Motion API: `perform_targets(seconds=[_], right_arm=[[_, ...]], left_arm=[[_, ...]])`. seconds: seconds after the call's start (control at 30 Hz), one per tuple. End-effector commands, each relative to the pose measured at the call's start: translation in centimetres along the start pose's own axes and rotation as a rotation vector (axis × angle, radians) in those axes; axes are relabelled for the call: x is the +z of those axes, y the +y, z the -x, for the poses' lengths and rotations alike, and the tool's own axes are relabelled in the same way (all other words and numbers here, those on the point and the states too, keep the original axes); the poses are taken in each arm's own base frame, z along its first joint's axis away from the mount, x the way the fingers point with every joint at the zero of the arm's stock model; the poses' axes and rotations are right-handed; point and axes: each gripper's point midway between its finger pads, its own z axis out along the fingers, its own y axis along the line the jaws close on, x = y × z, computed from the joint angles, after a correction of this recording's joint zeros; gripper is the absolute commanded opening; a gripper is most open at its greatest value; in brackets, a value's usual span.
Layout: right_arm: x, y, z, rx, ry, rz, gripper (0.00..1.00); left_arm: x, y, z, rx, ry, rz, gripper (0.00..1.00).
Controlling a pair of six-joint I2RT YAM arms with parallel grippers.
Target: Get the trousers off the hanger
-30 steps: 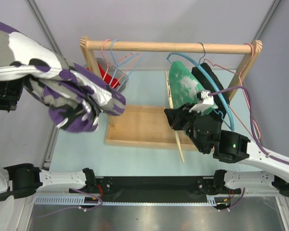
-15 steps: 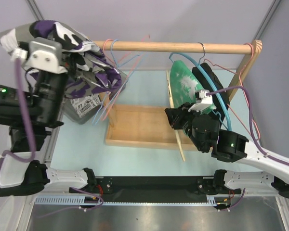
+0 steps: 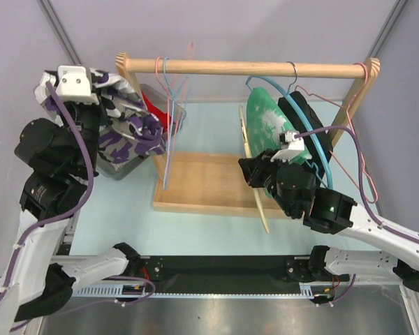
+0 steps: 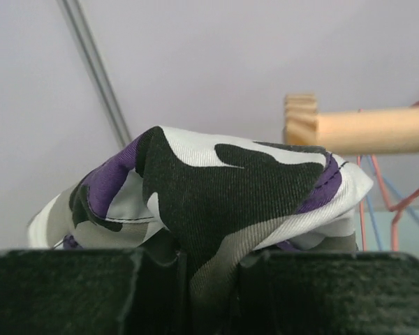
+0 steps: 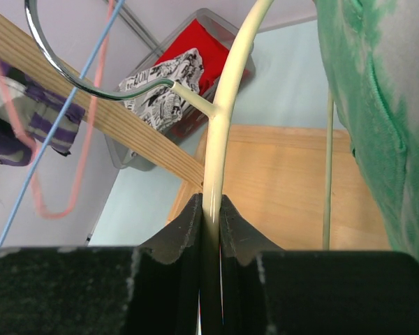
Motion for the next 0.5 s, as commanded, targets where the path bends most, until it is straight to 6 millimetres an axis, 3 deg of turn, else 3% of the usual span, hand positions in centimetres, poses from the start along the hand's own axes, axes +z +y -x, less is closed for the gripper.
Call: perform_targets(seconds=[0.0, 0.03, 0.2, 0.23, 0.27, 0.3, 0.33, 0.37, 0.4, 0.47], right_arm=[[-0.4, 1.0, 1.8, 0.067, -0.043, 0.061, 0.0], [-0.3, 1.2, 1.7, 0.067, -0.04, 0.066, 0.0], [-0.1, 1.4, 1.0, 0.064, -0.021, 0.08, 0.0], [0.0, 1.4, 0.9, 0.06, -0.017, 0.079, 0.0], [0.1, 1.4, 0.9, 0.063, -0.016, 0.081, 0.0], [0.0, 1.4, 0.9, 0.064, -0.016, 0.086, 0.0], [0.0, 1.4, 0.9, 0.063, -0.015, 0.087, 0.0], [0.0, 1.4, 1.0, 0.062, -0.015, 0.089, 0.0], [0.0, 1.4, 1.1, 0.064, -0.015, 0.09, 0.0], [-0.1, 1.4, 1.2, 0.062, -0.015, 0.095, 0.0]], left_arm=[[-1.6, 3.6, 1.4, -0.187, -0.093, 0.113, 0.0], [-1.4, 4.1, -0.2, -0.176, -0.057, 0.154, 0.0], [-0.4, 4.7, -4.3, -0.23, 0.042, 0.2, 0.0], [0.2, 5.6, -5.8, -0.211, 0.078, 0.238, 0.0], [0.8, 5.1, -6.6, -0.254, 0.089, 0.218, 0.0], [1.1, 6.3, -7.8, -0.256, 0.115, 0.254, 0.0], [2.3, 5.7, -8.9, -0.272, 0.145, 0.211, 0.0], [2.8, 5.6, -9.5, -0.321, 0.156, 0.202, 0.0], [3.3, 7.0, -10.3, -0.334, 0.161, 0.239, 0.0], [5.1, 6.7, -11.7, -0.386, 0.183, 0.204, 0.0]])
